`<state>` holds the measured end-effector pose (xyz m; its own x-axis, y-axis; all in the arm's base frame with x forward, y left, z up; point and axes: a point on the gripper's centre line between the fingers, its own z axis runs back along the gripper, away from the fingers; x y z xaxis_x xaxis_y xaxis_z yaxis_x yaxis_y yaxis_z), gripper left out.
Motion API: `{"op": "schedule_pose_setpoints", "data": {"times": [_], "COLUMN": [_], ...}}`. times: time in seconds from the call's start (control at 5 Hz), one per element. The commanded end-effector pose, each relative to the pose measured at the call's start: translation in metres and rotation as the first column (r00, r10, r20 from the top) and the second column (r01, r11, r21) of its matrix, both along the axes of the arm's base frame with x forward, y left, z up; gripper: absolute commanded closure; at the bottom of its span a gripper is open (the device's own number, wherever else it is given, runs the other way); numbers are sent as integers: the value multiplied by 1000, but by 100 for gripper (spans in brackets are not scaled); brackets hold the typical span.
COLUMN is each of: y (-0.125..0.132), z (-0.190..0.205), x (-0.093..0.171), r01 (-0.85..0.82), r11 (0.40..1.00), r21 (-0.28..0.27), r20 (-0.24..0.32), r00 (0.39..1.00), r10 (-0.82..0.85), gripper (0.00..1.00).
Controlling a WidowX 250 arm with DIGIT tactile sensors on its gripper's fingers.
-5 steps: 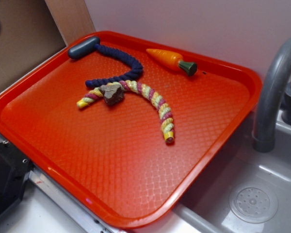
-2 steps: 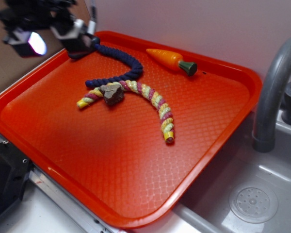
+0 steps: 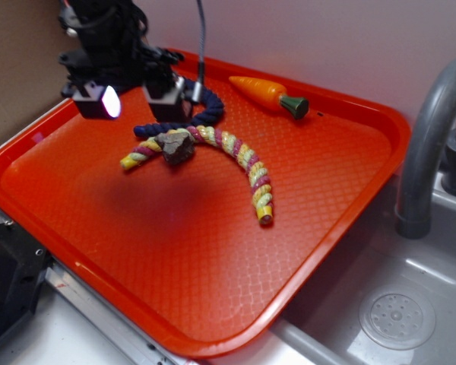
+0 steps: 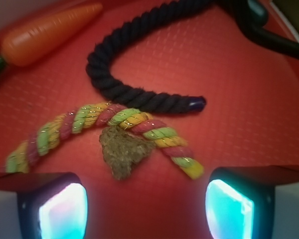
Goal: Grab the rock.
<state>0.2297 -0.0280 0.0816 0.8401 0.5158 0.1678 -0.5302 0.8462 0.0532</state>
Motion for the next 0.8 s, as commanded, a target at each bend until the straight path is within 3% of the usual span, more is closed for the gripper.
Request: {"op": "schedule_pose_setpoints", "data": {"times": [0.0,0.6], "y": [4,-5], "z": [-18,-55], "x": [22,25], "r01": [8,81], "r11": [999,995], "r21": [46,59], "r20": [-2,-79], "r00": [1000,994], "r10": [-7,-76], "gripper": [0,0]}}
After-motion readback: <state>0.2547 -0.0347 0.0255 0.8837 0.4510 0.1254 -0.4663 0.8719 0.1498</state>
